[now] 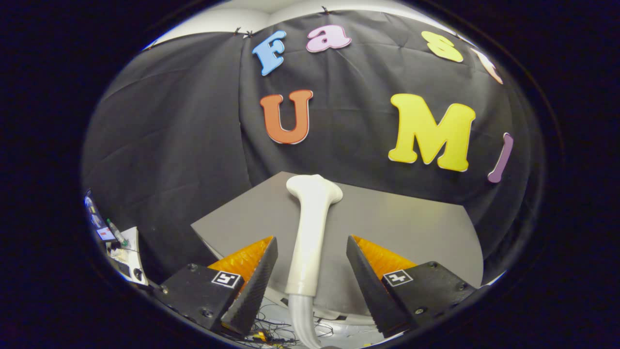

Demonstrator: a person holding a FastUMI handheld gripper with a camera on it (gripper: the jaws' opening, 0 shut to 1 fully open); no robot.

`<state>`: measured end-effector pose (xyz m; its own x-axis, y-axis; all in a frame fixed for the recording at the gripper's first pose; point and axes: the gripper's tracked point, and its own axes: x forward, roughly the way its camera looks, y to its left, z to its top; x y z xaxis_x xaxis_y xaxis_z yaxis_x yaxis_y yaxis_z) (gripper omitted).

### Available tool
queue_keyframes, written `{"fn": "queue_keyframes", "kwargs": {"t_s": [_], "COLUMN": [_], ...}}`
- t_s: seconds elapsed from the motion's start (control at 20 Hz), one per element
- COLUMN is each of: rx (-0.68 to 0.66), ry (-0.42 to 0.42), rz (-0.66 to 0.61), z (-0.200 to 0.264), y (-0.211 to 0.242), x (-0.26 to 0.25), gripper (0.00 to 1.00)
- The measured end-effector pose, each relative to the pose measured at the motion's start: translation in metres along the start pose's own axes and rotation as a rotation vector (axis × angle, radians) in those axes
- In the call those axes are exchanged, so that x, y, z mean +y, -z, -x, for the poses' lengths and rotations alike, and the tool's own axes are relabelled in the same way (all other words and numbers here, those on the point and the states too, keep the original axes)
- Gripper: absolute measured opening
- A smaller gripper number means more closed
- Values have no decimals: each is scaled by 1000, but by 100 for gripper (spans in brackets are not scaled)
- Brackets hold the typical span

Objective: Iron the clothes twice with a garment steamer, once on the left side and once on the right side.

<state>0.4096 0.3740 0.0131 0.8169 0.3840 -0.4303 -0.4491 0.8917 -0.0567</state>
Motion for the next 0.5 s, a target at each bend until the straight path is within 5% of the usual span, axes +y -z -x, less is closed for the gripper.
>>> {"fn": "queue_keyframes", "kwargs": {"t_s": [0.5], "rx": [111], "ry": [-10], "rz": [-32], "z": [-39], "y": [13], "x": [1], "gripper": [73]}}
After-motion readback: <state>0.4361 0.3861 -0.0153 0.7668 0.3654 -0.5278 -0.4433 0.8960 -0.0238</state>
